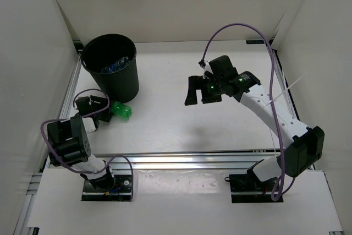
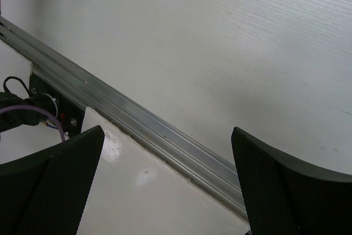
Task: Put the plastic bottles in the bin
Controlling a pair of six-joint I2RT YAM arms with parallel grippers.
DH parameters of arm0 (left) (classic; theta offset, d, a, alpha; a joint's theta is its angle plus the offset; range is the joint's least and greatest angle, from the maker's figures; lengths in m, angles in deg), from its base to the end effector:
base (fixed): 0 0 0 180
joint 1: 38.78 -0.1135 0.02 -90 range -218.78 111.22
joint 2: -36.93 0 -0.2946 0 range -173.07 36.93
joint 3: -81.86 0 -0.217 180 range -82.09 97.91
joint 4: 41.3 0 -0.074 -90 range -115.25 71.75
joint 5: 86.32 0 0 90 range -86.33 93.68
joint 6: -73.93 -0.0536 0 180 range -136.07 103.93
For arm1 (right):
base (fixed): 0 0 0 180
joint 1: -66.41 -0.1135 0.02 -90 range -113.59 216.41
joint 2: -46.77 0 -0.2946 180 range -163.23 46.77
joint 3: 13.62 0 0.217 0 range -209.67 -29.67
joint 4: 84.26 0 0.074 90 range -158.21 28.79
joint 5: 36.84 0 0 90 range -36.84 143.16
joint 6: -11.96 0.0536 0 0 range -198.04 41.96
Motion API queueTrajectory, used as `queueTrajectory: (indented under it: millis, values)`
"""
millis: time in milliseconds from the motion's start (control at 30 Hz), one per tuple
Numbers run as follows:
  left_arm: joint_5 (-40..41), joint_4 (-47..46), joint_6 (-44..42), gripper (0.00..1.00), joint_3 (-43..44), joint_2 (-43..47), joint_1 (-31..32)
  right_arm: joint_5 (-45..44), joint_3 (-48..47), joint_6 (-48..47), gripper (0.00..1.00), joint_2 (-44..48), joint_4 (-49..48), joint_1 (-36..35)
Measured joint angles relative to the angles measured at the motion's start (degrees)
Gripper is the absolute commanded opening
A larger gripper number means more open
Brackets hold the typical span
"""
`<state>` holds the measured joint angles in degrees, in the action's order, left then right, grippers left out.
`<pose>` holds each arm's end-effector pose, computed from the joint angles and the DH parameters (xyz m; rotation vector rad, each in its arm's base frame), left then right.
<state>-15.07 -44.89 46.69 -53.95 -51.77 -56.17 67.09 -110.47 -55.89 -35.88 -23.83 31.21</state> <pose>0.2555 0.0620 0.1742 -1.3820 1.9187 -0.7744 0.2212 0.1719 0.3679 -0.4030 2.4515 0.7443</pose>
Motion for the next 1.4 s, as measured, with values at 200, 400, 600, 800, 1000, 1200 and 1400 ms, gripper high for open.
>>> queueTrajectory:
  millis: [200, 400, 600, 800, 1000, 1200, 1400]
  values:
    - [1.0, 5.0, -1.0, 0.57, -0.9, 4.0, -0.1, 0.2, 0.0, 0.2, 1.00, 0.0, 0.0, 1.0]
    - [4.8, 14.1, -2.1, 0.51, -12.5, 25.0, -0.6, 1.2, -0.1, 1.0, 1.00, 0.0, 0.0, 1.0]
    - [12.6, 30.8, -4.5, 0.50, -13.4, 49.1, -2.3, 1.2, 0.0, 1.9, 1.00, 0.0, -0.1, 0.1]
    - [15.4, 40.1, -6.0, 0.48, 7.8, 47.1, -2.1, 0.6, 1.6, 2.4, 1.00, 0.2, -1.3, -3.1]
    - [16.9, 41.9, -10.3, 0.48, 35.8, 35.4, -2.1, -0.5, 2.7, 3.2, 1.00, 0.2, -1.7, -5.6]
    - [17.9, 40.3, -16.5, 0.50, 60.4, 16.0, -0.7, -2.8, 4.4, 4.2, 1.00, 1.1, -2.9, -5.6]
    - [17.8, 40.2, -21.8, 1.00, 72.0, 0.3, 4.9, -6.3, 4.5, 4.7, 1.00, 2.5, -1.4, -5.5]
